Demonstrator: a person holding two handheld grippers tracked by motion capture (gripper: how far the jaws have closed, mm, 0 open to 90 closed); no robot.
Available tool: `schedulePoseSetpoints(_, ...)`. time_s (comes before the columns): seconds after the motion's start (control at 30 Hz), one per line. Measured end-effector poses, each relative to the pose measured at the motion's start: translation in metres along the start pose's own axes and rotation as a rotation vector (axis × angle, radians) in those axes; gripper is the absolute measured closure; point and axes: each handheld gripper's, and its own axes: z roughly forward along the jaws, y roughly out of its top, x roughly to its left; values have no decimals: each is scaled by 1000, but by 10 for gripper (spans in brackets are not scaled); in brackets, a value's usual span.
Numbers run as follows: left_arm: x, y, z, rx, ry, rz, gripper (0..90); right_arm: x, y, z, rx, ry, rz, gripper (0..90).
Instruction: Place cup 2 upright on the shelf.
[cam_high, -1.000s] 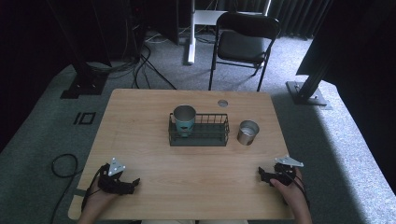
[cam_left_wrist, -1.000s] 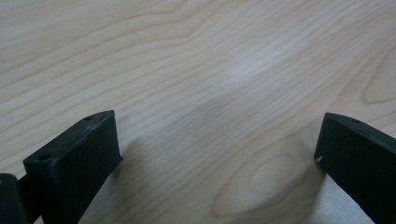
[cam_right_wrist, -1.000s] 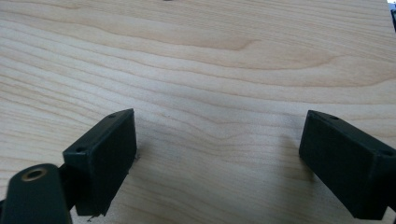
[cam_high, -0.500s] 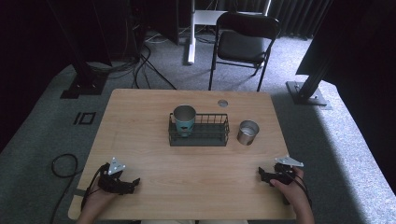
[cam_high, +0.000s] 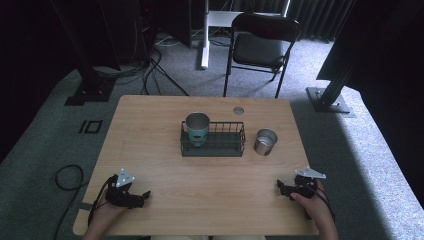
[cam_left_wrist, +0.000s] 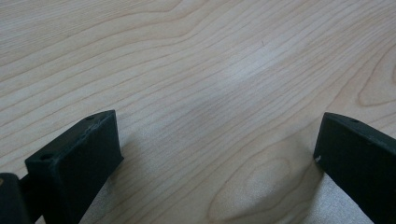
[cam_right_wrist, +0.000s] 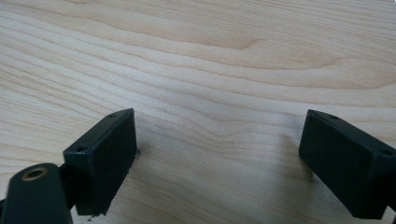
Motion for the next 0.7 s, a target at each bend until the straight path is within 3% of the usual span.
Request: schedulePoseSetpoints(0.7,0,0,0,0,3,-6,11,0,1,1,-3,8,-1,110)
